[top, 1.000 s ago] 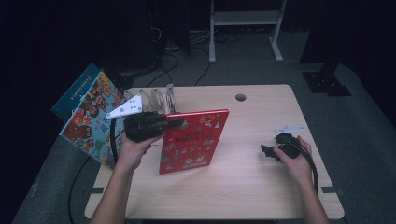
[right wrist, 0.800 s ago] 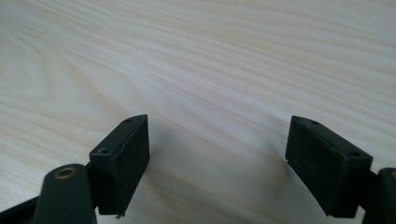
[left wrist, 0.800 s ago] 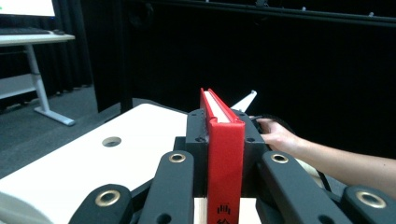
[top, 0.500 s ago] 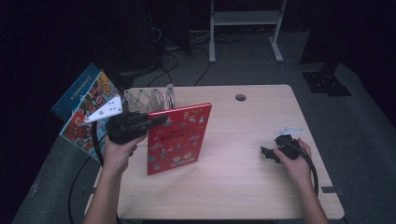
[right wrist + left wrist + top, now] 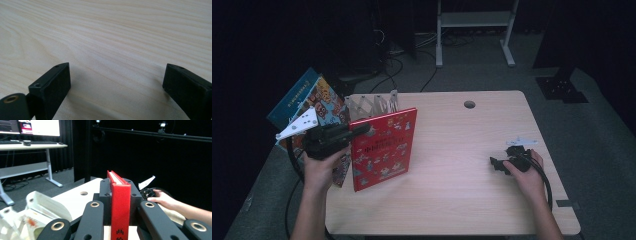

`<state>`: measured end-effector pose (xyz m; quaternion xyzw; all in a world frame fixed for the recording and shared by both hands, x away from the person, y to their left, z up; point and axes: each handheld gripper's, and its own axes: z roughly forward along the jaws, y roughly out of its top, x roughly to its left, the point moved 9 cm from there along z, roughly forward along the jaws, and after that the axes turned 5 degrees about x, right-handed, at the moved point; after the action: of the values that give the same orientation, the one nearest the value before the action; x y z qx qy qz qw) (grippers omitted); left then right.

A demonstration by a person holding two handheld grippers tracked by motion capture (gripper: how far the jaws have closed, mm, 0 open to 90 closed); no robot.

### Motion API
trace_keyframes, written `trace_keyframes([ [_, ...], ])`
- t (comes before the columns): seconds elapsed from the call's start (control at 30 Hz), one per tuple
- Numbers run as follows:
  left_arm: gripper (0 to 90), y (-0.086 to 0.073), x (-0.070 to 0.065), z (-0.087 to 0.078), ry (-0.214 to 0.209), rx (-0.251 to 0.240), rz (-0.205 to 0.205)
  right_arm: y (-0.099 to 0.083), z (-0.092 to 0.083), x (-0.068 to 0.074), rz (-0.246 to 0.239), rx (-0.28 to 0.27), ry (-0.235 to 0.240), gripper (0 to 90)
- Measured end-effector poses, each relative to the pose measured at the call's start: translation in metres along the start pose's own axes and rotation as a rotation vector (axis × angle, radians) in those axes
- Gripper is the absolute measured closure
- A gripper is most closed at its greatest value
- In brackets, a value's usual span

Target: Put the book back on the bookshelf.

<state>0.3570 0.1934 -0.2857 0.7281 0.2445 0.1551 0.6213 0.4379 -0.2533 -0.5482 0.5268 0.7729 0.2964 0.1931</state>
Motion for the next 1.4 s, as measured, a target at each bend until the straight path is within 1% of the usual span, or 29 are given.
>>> trace_keyframes([
  [0.07,79.7,-0.001,0.003,-0.006,0.01,-0.001,-0.003,0.0,0.0,0.0,0.0,0.001,0.0,6.6],
  [0.17,79.6,-0.001,0.007,-0.016,0.024,-0.018,-0.014,0.0,0.0,0.0,-0.001,0.001,-0.001,6.4],
  [0.33,79.7,-0.001,0.015,-0.032,0.062,-0.028,-0.02,0.0,0.0,0.0,-0.001,0.001,-0.001,6.3],
  [0.47,79.7,-0.002,0.022,-0.044,0.105,-0.036,-0.027,0.0,0.0,0.0,-0.001,0.001,-0.001,6.3],
  [0.67,79.7,-0.002,0.032,-0.059,0.172,-0.061,-0.042,0.0,0.0,0.0,0.0,0.001,-0.001,6.3],
  [0.73,79.7,-0.001,0.035,-0.061,0.21,-0.063,-0.04,0.0,0.0,0.0,0.0,0.001,-0.001,6.2],
  [0.77,79.7,0.0,0.037,-0.062,0.231,-0.063,-0.031,0.0,0.0,0.0,0.0,0.001,-0.002,6.1],
  [0.9,79.7,0.002,0.043,-0.062,0.311,-0.074,-0.027,0.0,0.0,0.0,-0.001,0.002,-0.002,6.1],
  [1.0,79.7,0.003,0.049,-0.062,0.377,-0.091,-0.03,0.0,0.0,0.0,0.0,0.002,-0.002,6.1],
  [1.1,79.7,0.002,0.058,-0.061,0.442,-0.103,-0.041,0.0,0.001,-0.001,-0.002,0.001,-0.002,6.1],
  [1.13,79.7,0.002,0.061,-0.06,0.459,-0.112,-0.047,0.0,0.0,-0.001,-0.001,0.001,-0.002,6.1],
  [1.3,79.7,-0.002,0.074,-0.053,0.528,-0.12,-0.062,0.0,0.001,0.0,0.0,0.001,-0.001,6.0],
  [1.4,79.7,-0.002,0.08,-0.048,0.559,-0.122,-0.057,0.0,0.001,-0.001,0.0,0.002,-0.001,5.9],
])
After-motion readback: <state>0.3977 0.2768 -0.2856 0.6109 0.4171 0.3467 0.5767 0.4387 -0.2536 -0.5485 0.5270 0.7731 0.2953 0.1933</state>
